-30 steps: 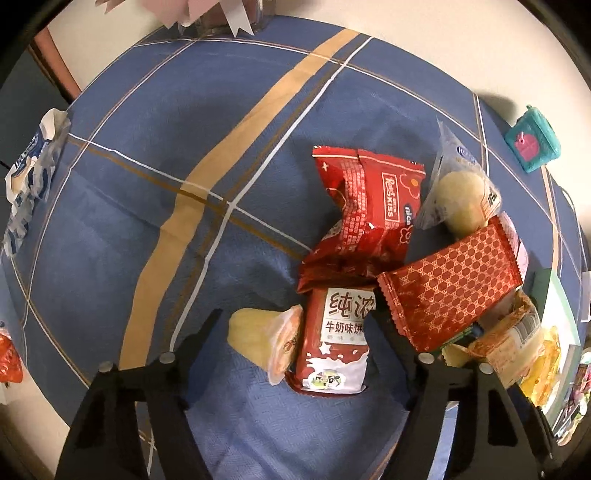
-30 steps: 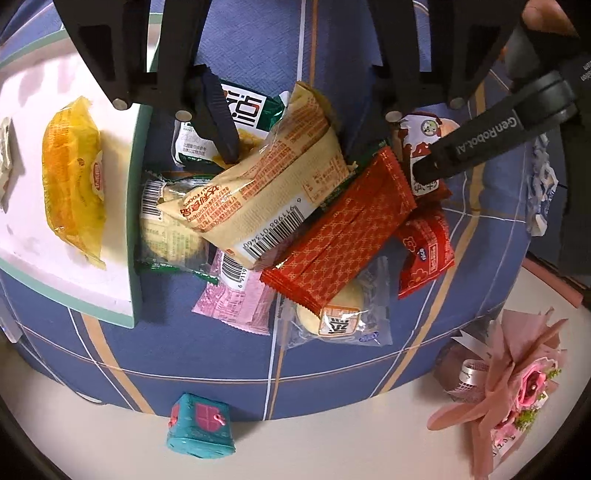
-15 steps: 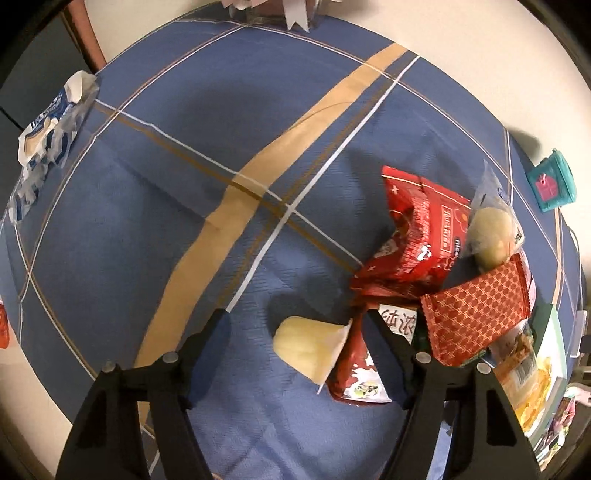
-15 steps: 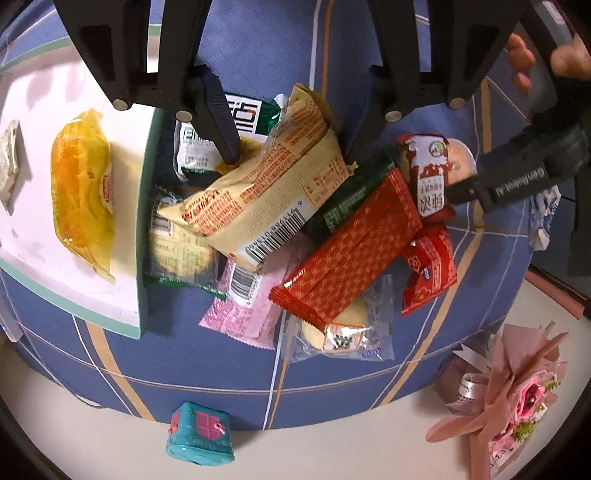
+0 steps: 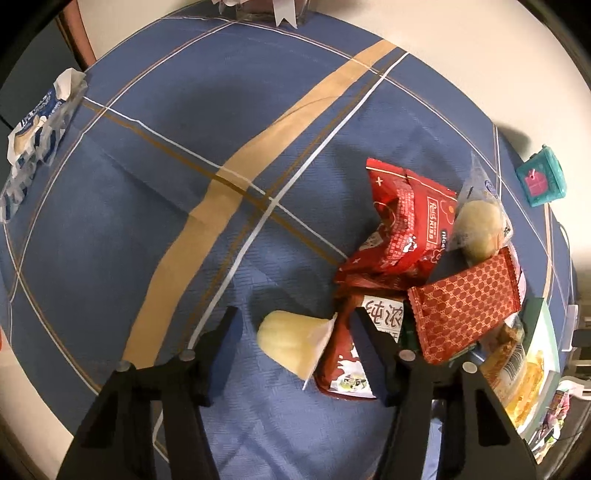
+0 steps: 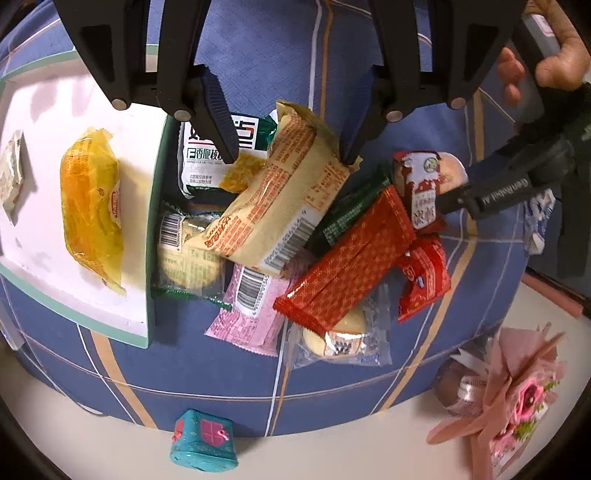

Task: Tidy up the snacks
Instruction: 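Grasp the pudding cup with the left tool while the right tool grasps the beige cake bag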

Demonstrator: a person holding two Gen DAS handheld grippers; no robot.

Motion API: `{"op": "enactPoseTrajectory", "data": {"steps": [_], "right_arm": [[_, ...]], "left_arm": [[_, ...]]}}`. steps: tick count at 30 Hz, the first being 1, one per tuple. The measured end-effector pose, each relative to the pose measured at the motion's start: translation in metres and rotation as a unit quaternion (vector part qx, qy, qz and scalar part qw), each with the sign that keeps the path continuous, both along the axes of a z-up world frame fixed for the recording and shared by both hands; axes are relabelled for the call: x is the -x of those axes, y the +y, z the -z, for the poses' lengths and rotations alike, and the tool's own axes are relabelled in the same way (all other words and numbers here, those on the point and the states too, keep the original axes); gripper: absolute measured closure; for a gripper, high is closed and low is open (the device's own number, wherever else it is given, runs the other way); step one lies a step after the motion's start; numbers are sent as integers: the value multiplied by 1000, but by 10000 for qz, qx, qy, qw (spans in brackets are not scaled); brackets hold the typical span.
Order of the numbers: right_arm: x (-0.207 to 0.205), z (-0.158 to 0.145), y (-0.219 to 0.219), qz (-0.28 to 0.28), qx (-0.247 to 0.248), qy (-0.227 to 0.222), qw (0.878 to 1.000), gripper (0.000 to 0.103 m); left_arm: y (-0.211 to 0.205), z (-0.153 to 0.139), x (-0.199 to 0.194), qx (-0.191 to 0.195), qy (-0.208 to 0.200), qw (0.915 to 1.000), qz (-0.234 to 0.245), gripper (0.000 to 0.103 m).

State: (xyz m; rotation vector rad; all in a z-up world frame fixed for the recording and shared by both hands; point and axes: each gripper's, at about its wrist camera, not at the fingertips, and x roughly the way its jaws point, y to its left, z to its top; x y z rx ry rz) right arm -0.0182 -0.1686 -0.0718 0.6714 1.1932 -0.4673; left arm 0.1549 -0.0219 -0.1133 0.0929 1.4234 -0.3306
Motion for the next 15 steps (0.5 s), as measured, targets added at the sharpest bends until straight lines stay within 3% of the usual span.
{"op": "enactPoseTrajectory", "data": {"steps": [5, 10, 15], "right_arm": [[0, -3, -9, 238, -45, -201, 9995, 23], [-5, -2, -16, 411, -81, -407, 9983, 23], [-11, 10, -22, 549, 86, -239, 9982, 23]], "left_arm": [[8, -2, 1, 105, 96, 9998, -128, 41], [25, -8, -3, 108, 92, 9996, -245, 41], [25, -1, -2, -8, 142, 9998, -127, 41]]}}
